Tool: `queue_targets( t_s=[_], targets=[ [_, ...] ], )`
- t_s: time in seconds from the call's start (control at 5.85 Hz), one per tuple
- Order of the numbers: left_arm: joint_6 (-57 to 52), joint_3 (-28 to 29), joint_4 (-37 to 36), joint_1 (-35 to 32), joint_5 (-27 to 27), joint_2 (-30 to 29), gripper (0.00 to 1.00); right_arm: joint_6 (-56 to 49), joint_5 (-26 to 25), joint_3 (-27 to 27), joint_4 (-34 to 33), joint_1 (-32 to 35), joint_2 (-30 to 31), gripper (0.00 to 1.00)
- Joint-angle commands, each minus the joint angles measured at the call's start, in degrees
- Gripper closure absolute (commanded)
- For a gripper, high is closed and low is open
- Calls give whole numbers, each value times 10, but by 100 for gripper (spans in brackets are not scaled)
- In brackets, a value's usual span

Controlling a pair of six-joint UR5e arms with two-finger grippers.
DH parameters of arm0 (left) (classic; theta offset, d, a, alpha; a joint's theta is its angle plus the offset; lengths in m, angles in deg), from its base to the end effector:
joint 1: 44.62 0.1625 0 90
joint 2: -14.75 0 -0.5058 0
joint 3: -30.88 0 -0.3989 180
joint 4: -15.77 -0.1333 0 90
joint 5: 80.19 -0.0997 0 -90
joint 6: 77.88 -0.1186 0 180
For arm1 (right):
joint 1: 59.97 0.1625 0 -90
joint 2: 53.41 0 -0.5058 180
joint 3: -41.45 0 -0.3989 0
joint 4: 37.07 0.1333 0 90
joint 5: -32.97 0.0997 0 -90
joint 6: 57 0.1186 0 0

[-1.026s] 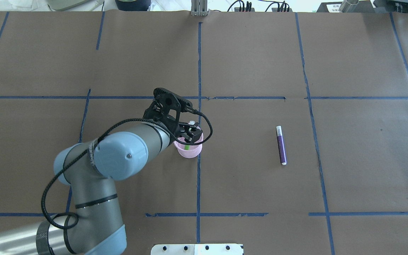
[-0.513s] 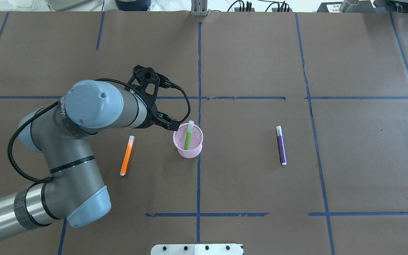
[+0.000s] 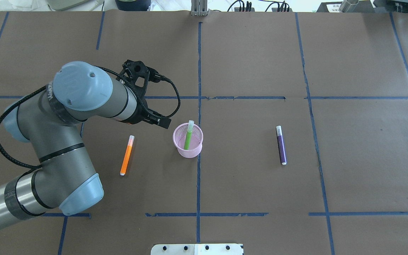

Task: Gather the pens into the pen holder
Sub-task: 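Raise the left gripper away from the cup while the right gripper grasps the yellow marker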

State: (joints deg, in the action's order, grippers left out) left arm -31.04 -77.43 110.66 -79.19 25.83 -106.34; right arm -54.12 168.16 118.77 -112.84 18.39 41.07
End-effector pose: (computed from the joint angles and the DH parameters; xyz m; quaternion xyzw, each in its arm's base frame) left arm 0.4959 -0.4638 0.2784 0.1869 0.4296 0.1294 0.8739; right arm -0.0400 -0.4379 0.8730 -0.0720 -0.3780 -0.0607 0.9210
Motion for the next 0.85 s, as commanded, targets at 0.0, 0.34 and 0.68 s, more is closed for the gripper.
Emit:
queue_targets(
  t_s=[0.0, 0.34, 0.68],
  targets=[
    [21, -1, 0, 0, 1, 1, 0, -2, -7, -22, 1, -11, 1, 10],
    [26, 0, 2, 1, 1, 1, 0, -2, -16, -30, 1, -11, 0, 23],
    [26, -5, 3, 0, 1, 1, 0, -2, -17, -33, 1, -11, 2, 30]
  ],
)
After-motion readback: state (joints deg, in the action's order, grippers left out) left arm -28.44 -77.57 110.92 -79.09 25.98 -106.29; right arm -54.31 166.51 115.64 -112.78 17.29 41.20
